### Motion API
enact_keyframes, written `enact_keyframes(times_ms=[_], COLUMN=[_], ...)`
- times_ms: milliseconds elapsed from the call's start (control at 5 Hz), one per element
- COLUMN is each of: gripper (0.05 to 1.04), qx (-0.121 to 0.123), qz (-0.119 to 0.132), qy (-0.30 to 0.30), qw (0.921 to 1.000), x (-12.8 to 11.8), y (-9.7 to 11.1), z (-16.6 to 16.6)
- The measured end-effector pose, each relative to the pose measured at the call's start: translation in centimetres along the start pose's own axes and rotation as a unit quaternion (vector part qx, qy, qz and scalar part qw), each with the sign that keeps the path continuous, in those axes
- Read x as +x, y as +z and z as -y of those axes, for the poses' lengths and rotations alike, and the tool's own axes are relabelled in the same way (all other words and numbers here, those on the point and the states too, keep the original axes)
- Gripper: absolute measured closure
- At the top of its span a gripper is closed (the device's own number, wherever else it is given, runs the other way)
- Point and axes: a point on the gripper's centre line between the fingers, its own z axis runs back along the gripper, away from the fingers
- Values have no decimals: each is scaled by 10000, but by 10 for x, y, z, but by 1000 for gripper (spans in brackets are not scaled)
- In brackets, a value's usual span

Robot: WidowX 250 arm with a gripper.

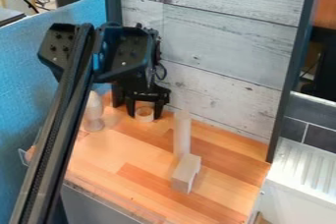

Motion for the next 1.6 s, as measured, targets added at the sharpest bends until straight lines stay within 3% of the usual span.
enact_keyframes(times_ms=[200,400,600,800,1200,1600], gripper=[288,288,289,289,289,289], qx=[-186,-550,-951,-1204,-1374,-1366], qz=[-195,-433,-455,-325,-120,-48], qy=[171,219,273,219,-188,-757], qw=[9995,9973,9941,9919,9903,9877], x=[-2,-8,-9,-13,-37,-73], y=[1,8,43,80,113,123], z=[-2,7,16,21,39,50])
